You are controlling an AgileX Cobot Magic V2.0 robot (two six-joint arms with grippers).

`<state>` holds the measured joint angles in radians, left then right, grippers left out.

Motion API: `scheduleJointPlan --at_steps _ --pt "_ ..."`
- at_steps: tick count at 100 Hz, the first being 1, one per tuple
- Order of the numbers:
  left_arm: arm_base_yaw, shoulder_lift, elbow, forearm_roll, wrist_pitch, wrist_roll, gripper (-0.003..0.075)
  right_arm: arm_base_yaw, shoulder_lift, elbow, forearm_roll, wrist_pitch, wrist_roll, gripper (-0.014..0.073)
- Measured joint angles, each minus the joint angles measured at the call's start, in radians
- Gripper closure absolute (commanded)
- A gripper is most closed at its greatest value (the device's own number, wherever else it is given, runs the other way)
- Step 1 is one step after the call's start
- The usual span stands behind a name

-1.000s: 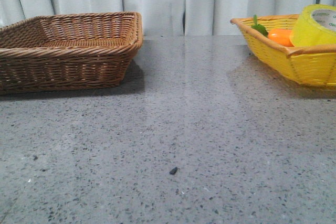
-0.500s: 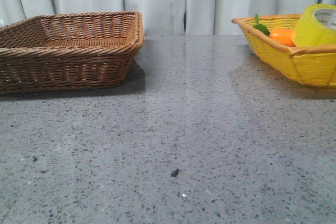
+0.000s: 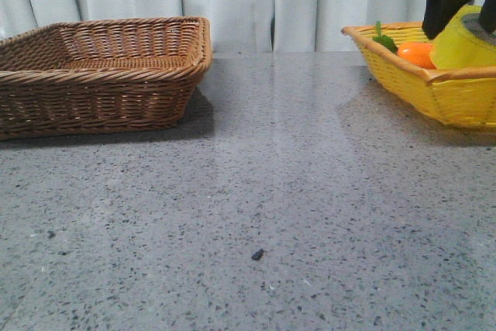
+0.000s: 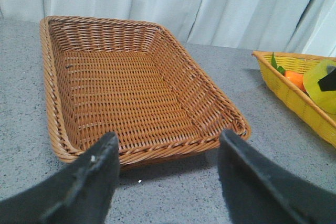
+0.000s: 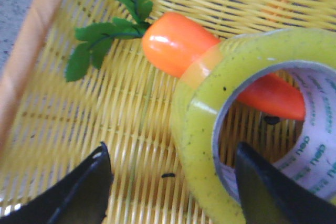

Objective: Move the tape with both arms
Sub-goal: 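Grasp the yellow tape roll in the yellow basket with the right gripper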

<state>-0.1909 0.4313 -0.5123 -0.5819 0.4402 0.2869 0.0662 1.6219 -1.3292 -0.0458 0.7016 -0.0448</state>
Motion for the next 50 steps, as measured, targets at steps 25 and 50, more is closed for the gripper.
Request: scheduleJointPlan --at_steps 25,50 --pt "0.000 0.000 0.000 0.001 0.000 0.000 0.0335 -0.004 0.023 -0.002 -0.009 -0.037 0.028 0.0650" --pt "0.000 0.000 0.000 0.001 0.000 0.000 0.0335 0.037 -0.095 -0.136 0.002 -0.041 0.036 0.0650"
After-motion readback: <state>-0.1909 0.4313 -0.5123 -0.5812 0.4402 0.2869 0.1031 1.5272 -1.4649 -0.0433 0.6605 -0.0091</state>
